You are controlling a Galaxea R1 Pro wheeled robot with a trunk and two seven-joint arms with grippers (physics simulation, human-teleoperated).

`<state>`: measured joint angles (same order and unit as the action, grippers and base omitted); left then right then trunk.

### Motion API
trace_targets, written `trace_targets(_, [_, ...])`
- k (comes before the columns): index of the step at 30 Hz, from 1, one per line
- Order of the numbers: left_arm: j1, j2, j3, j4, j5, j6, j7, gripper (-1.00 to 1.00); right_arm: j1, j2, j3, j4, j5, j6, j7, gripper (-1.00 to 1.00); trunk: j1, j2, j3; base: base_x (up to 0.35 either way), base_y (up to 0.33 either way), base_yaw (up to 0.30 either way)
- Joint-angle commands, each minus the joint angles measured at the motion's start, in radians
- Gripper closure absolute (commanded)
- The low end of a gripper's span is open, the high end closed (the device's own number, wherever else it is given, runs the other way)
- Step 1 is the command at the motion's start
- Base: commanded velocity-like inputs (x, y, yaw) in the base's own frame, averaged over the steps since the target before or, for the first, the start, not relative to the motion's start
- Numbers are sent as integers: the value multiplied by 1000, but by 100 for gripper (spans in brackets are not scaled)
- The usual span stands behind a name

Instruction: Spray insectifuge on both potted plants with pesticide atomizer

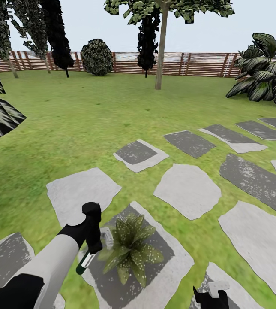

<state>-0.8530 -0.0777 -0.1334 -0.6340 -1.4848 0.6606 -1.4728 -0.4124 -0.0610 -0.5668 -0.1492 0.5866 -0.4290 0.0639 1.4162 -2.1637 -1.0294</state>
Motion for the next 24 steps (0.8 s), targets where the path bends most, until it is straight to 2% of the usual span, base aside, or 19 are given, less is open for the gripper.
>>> trace_targets(1, [3, 3, -1, -1, -7, 10, -8, 100, 0, 0, -8, 0, 2, -4, 7, -100, 0, 0, -1, 0, 0, 0])
trace_targets(3, [11, 11, -2, -1, -7, 10, -9, 100, 0, 0, -8, 0, 2, -4, 7, -100, 0, 0, -1, 0, 0, 0])
trace_targets(10, [20, 66, -2, 14, -2, 7, -4, 100, -1, 1, -8, 0, 2, -4, 7, -100, 0, 0, -1, 0, 0, 0])
trace_targets(17, [21, 68, 1, 15, 5, 11, 5, 100, 0, 1, -8, 0, 2, -4, 7, -100, 0, 0, -1, 0, 0, 0])
trace_targets(19, [48, 68, 3, 14, 6, 11, 11, 100, 0, 0, -8, 0, 2, -4, 7, -100, 0, 0, -1, 0, 0, 0])
trace_targets(21, [69, 70, 7, 15, 8, 11, 55, 100, 0, 1, -8, 0, 2, -4, 7, -100, 0, 0, -1, 0, 0, 0])
trace_targets(23, [73, 71, 10, 15, 15, 12, 72, 100, 0, 1, -8, 0, 2, -4, 7, -100, 0, 0, -1, 0, 0, 0])
trace_targets(24, [74, 71, 20, 8, 39, 13, 81, 100, 0, 1, -8, 0, 2, -4, 7, -100, 0, 0, -1, 0, 0, 0])
